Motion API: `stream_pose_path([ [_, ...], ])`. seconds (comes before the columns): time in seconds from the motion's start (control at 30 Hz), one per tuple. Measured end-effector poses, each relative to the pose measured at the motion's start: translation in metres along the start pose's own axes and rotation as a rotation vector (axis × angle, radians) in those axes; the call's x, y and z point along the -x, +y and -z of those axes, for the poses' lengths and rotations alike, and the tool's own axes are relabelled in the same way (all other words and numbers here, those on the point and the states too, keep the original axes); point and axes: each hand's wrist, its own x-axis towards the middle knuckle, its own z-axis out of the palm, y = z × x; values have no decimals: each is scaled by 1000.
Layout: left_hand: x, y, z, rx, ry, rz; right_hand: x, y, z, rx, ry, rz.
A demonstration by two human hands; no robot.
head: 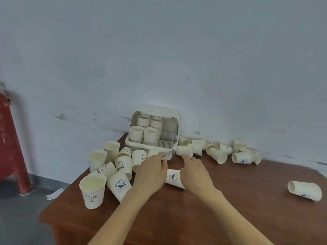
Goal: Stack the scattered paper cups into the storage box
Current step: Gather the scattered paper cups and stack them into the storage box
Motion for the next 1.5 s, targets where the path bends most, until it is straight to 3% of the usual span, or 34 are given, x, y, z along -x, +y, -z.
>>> stream_pose_path([
  [0.67, 86, -1, -27, 12, -162, -40, 98, 34, -2, -39, -25, -173],
  [1.2, 105, -76, 28, 10, 10, 102, 88, -41, -51, -162, -15, 37],
  [1.37, 110, -103, 58, -112, 121, 210, 71, -81, -58, -220, -38, 126],
  [1.5, 109, -123, 70, -258, 59, 267, 51, -111, -66, -193, -82, 197],
])
